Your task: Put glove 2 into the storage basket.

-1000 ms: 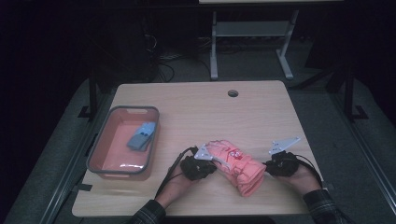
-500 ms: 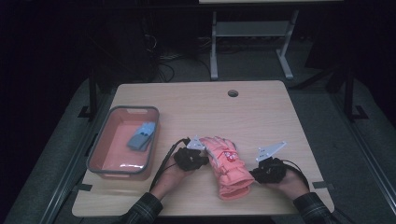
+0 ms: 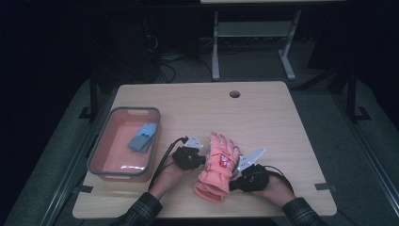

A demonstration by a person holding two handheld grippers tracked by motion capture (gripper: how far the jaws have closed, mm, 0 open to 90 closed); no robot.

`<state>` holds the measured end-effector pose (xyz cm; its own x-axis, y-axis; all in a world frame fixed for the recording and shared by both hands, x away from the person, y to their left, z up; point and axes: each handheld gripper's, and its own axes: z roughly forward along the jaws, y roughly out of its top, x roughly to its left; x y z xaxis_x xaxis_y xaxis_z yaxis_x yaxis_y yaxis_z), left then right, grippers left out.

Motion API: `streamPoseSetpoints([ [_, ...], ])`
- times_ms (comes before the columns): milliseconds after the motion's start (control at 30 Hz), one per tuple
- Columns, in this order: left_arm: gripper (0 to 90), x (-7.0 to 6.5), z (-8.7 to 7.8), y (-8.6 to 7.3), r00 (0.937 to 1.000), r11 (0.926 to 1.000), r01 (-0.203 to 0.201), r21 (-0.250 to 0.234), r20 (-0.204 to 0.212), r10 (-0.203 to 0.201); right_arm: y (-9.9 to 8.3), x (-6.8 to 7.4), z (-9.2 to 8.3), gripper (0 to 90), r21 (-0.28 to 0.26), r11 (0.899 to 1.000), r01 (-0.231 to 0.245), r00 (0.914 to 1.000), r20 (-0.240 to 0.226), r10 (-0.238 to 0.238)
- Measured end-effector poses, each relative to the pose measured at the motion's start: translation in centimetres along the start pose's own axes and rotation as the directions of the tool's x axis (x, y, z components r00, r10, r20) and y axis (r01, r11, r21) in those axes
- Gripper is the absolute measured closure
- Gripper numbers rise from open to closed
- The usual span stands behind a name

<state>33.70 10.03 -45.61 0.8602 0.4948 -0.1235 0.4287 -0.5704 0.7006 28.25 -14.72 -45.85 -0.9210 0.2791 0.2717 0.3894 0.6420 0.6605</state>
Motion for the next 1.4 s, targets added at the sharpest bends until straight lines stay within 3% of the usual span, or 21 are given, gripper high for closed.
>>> streamPoseSetpoints([
  [67,89.3,-0.1,0.0,0.0,0.9999,0.9999,-0.012,0.006,-0.001,0.012,0.2,0.0,0.3,89.8,0.003,0.999,0.032,0.9995,-0.001,-0.032],
  [200,89.2,0.0,-0.3,0.1,0.9999,0.9999,0.006,-0.01,-0.008,-0.006,0.3,0.3,-0.1,89.8,0.01,1.0,0.012,0.9999,0.008,-0.012],
  [267,88.2,0.3,-0.8,0.1,0.9999,1.0,-0.003,0.001,-0.011,0.003,0.1,0.2,-1.3,89.8,-0.02,1.0,-0.009,0.9994,0.033,0.009],
  [367,84.6,0.6,-1.5,0.2,0.9995,0.9996,0.028,-0.01,-0.015,-0.028,0.0,0.1,-2.7,89.9,-0.068,0.997,-0.025,0.997,0.071,0.03],
  [500,76.6,0.8,-2.5,0.5,0.9985,0.9991,0.041,-0.008,-0.035,-0.041,0.3,-0.2,-4.5,90.0,-0.14,0.99,-0.032,0.9908,0.126,0.049],
  [533,70.9,0.9,-3.0,0.6,0.9978,0.9987,0.051,-0.007,-0.043,-0.051,0.7,-0.3,-5.1,90.0,-0.166,0.985,-0.035,0.9866,0.152,0.061],
  [700,60.1,1.1,-4.2,1.1,0.997,0.9982,0.06,-0.004,-0.049,-0.06,1.5,-0.7,-5.6,90.0,-0.204,0.978,-0.034,0.9777,0.196,0.075],
  [800,50.2,0.9,-5.3,1.7,0.9957,0.9956,0.087,-0.034,-0.03,-0.088,2.1,-1.2,-5.4,90.0,-0.218,0.975,-0.039,0.9693,0.229,0.09],
  [967,40.8,0.6,-6.2,2.1,0.9964,0.9953,0.081,-0.053,-0.021,-0.083,2.5,-1.6,-4.9,90.0,-0.215,0.976,-0.039,0.9678,0.235,0.09],
  [1133,29.6,0.4,-6.4,2.3,0.9968,0.9952,0.079,-0.058,0.015,-0.078,2.7,-2.0,-4.2,90.0,-0.215,0.976,-0.042,0.965,0.244,0.095],
  [1300,22.7,0.0,-6.6,2.6,0.9977,0.9961,0.063,-0.061,0.028,-0.062,2.8,-2.3,-2.4,90.0,-0.141,0.989,-0.05,0.9589,0.27,0.087],
  [1400,21.3,-0.4,-6.5,2.8,0.998,0.9968,0.056,-0.057,0.033,-0.055,2.7,-2.4,-2.0,90.0,-0.126,0.991,-0.047,0.9594,0.271,0.08],
])
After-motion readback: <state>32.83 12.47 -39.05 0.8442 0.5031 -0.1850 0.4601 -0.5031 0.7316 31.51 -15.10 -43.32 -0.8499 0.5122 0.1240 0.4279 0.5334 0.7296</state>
